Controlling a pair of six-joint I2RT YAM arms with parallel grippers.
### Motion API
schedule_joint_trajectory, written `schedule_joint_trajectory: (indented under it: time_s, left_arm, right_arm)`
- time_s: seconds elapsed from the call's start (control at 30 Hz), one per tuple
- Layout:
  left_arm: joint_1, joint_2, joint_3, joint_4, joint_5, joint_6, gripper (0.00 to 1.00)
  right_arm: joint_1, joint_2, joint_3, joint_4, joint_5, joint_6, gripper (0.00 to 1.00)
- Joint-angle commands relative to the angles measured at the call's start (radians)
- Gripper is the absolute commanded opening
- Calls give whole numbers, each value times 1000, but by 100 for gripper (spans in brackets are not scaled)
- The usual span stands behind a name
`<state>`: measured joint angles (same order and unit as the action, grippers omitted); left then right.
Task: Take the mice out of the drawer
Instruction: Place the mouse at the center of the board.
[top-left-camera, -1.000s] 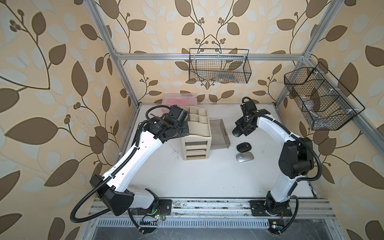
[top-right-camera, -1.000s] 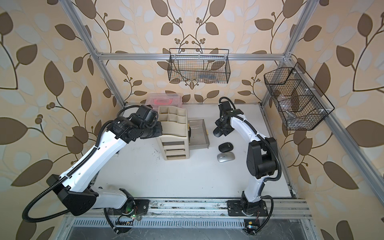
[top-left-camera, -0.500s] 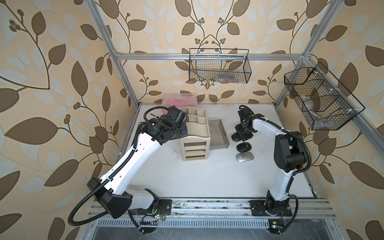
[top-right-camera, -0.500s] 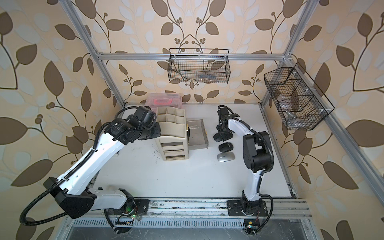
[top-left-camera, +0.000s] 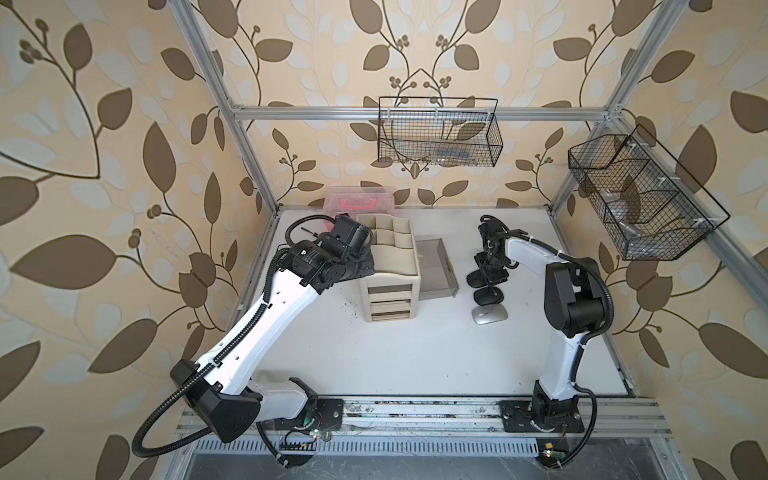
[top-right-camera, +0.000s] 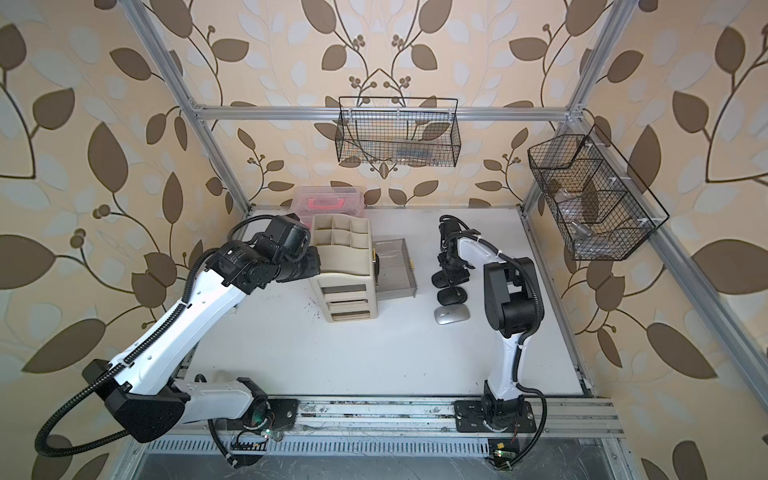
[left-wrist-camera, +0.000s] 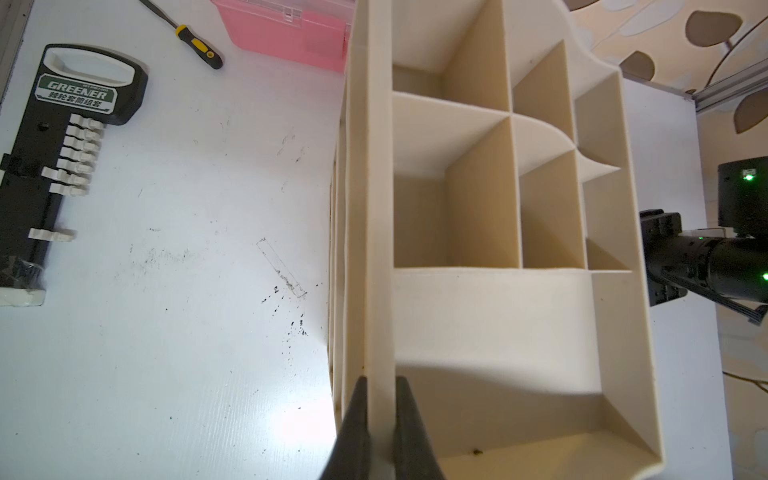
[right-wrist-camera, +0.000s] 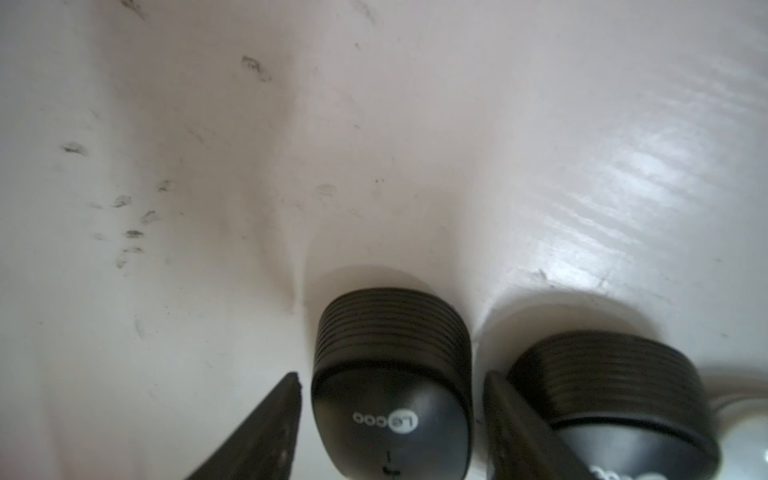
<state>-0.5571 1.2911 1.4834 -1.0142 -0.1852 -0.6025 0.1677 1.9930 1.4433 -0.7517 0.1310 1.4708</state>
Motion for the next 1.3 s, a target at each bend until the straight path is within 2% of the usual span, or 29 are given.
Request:
schedule_joint_trajectory:
  time_s: [0.0,0.17,0.33,0.43,0.53,0.73,0.83,0.93,1.03,1.17,1.27]
  left_arm:
    - [-7,-41,8,83,-12,11,0]
    - [-5,-42,12,87,-4,11,0]
    - [-2,-61,-3,103,18,20,0]
    - [7,-66,-4,95,34,26,0]
    - [14,-81,-17,104,48,28,0]
    - [24,-95,-33,114,66,41,0]
    - [31,-93,-37,109,63,40,0]
    - [30,-93,-25,89,56,46,0]
    - [30,-87,-5,65,29,49,0]
    - [31,-73,3,71,39,53,0]
    - [30,-57,8,76,75,50,0]
  right_arm:
    - [-2,17,4,-30,10,20,77]
    - [12,-31,70,-83,50,-57,83]
    - [63,-155,97,-103,90,-173,86]
    - [99,-231,112,-115,81,-270,86]
    - [129,-320,70,-72,16,-358,84]
    - [169,-430,36,-27,-129,-577,76]
    - [190,-492,6,15,-175,-666,69]
    - [198,-528,-7,62,-292,-727,60]
    - [235,-512,10,83,-348,-772,52]
    - [249,-405,34,114,-440,-777,41]
    - [264,-333,50,111,-456,-781,38]
